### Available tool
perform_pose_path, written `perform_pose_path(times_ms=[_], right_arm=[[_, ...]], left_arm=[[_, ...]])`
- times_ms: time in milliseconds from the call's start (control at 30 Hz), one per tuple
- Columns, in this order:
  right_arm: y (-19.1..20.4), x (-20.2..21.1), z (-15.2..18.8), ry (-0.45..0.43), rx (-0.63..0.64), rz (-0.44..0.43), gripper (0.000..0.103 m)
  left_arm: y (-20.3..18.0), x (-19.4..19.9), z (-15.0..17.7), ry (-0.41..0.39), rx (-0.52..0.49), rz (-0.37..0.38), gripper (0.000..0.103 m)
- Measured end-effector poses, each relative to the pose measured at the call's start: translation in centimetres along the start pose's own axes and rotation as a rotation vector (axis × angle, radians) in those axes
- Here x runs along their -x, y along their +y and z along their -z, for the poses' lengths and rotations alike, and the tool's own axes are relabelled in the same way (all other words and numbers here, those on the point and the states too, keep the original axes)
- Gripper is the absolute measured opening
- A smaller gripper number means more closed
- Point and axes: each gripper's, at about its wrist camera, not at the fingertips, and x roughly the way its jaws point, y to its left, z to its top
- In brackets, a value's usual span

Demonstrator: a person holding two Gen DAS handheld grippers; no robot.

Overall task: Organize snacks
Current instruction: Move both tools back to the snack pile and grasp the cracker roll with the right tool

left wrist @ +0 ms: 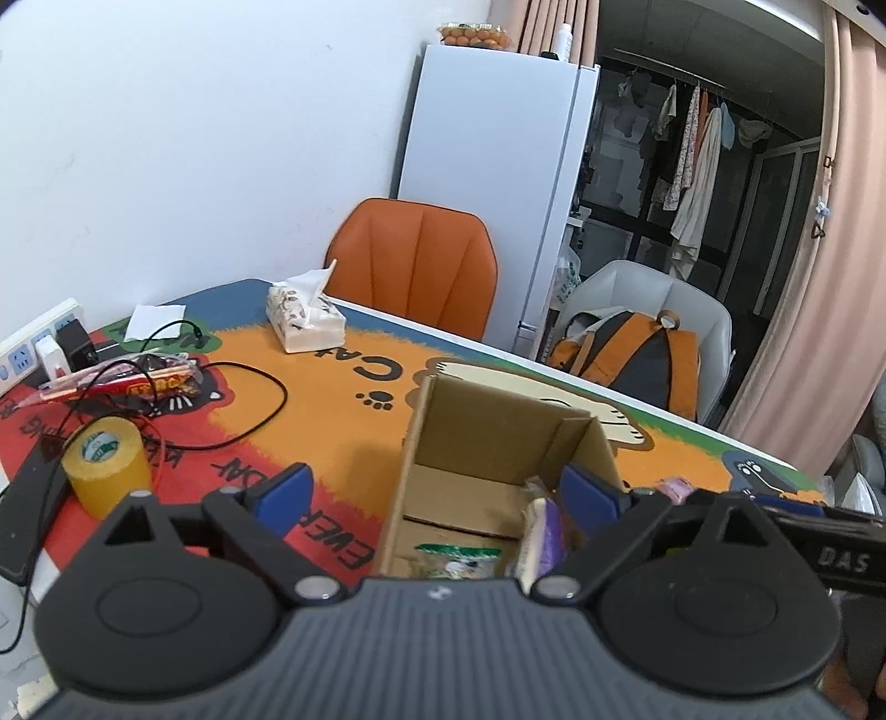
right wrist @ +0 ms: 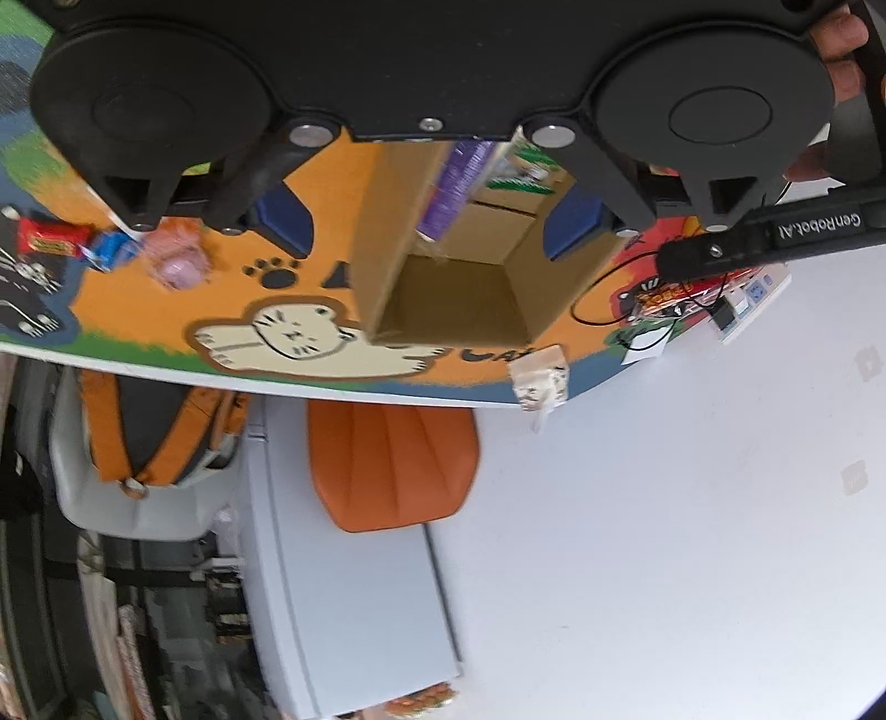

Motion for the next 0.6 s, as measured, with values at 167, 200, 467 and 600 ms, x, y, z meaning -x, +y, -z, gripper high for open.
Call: perform_pose_path(times_ms=[167, 200, 467, 600], right_arm=[[-2.1, 1.5, 0.8, 0.022, -0.034, 0.024, 0.095], [-2.5, 1.8, 0.9, 0.024, -0.038, 0.031, 0.095], [-5.1, 4.2, 1.7, 0.007, -0.079, 0.077, 0.097], [-6.1, 5.0, 2.1, -0.002, -0.084, 0.090, 0.097]], left_arm=[[-1.7, 0.3, 0.7, 0.009, -0.013, 0.030, 0.098], [-2.1, 0.3, 0.9, 0.011, -0.020, 0.037, 0.098], [-4.5, 0.7, 1.9, 0.013, -0.034, 0.090, 0.098], [-5.5, 0.9, 2.2, 0.012, -0.039, 0.124, 0.098]])
